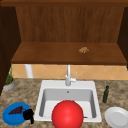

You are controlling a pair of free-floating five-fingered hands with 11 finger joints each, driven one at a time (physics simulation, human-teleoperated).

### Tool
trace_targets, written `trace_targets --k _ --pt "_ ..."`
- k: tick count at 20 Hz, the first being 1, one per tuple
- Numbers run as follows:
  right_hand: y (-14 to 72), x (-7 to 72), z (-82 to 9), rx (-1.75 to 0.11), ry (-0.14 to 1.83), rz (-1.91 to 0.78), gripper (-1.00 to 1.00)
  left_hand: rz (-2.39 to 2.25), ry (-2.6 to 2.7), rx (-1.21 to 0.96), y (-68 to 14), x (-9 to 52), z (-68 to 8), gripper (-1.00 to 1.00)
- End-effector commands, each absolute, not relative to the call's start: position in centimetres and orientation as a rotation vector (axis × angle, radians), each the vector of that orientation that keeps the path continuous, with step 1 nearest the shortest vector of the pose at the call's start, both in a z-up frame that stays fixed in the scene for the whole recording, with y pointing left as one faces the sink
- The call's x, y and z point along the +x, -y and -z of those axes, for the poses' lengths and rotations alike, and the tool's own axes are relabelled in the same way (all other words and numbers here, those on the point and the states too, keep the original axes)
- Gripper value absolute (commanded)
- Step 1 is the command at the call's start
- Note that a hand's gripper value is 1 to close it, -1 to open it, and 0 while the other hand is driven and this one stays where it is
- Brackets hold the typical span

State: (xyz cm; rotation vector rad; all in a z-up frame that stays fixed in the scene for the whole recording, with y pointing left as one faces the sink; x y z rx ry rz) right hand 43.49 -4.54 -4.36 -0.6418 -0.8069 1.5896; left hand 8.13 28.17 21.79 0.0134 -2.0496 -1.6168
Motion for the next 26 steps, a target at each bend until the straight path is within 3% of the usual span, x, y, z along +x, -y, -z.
trace_targets --k 1,2,6,7,16,26 --pt "4.5 40.4 4.8 -0.680 0.849 -1.576 -1.00 1.617 2.050 0.013 -28.2 8.1 -21.8 0.00" --pt "4.4 39.7 5.0 -0.703 0.868 -1.572 1.00 1.617 2.050 0.013 -28.2 8.1 -21.8 0.00" --pt "4.4 43.3 6.1 -0.833 1.006 -1.546 1.00 1.617 2.050 0.013 -28.2 8.1 -21.8 0.00" --pt "4.5 43.7 5.9 -0.865 1.051 -1.529 -1.00 1.617 2.050 0.013 -28.2 8.1 -21.8 0.00" --pt "6.1 45.7 6.8 -0.865 1.144 -1.507 -1.00 1.617 2.050 0.013 -28.2 8.1 -21.8 0.00" --pt "6.4 50.5 10.4 -0.722 1.013 -1.562 -1.00 1.617 2.050 0.013 -28.2 8.1 -21.8 0.00"
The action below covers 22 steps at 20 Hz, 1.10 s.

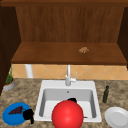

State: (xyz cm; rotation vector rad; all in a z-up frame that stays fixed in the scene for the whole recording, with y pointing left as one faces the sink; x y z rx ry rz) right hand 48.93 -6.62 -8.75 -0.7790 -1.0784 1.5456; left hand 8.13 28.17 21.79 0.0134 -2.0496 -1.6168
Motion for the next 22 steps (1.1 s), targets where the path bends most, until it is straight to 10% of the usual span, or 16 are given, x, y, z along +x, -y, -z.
trace_targets --k 1,8,9,22 --pt "6.2 50.1 10.5 -0.728 1.025 -1.565 -1.00 1.617 2.050 0.013 -28.2 8.1 -21.8 0.00" --pt "5.2 49.0 10.9 -0.813 1.041 -1.558 -1.00 1.617 2.050 0.013 -28.2 8.1 -21.8 0.00" --pt "4.9 49.3 10.9 -0.823 1.027 -1.560 1.00 1.617 2.050 0.013 -28.2 8.1 -21.8 0.00" --pt "4.5 50.9 8.6 -0.893 0.959 -1.595 1.00 1.617 2.050 0.013 -28.2 8.1 -21.8 0.00"
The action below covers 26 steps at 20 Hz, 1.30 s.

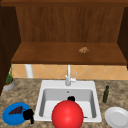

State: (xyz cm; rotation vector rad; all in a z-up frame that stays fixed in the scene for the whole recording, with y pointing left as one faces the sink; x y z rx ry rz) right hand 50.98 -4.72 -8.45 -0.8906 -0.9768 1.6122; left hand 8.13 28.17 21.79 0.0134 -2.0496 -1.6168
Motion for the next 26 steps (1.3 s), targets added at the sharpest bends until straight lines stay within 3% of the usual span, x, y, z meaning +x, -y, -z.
trace_targets --k 1,26 --pt "4.7 51.0 8.4 -0.901 0.965 -1.593 1.00 1.617 2.050 0.013 -28.2 8.1 -21.8 0.00" --pt "8.8 48.6 -3.7 -0.870 1.027 -1.553 1.00 1.617 2.050 0.013 -28.2 8.1 -21.8 0.00"
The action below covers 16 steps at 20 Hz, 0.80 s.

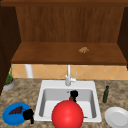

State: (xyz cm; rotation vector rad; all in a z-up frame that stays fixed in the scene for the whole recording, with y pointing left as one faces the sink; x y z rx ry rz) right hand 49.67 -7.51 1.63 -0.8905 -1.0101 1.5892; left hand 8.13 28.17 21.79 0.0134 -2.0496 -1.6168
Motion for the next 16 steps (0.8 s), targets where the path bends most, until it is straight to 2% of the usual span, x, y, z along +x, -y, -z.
trace_targets --k 1,16 --pt "9.2 48.2 -4.4 -0.868 1.030 -1.547 1.00 1.617 2.050 0.013 -28.2 8.1 -21.8 0.00" --pt "15.0 40.5 -14.4 -0.834 1.032 -1.527 1.00 1.617 2.050 0.013 -28.2 8.1 -21.8 0.00"
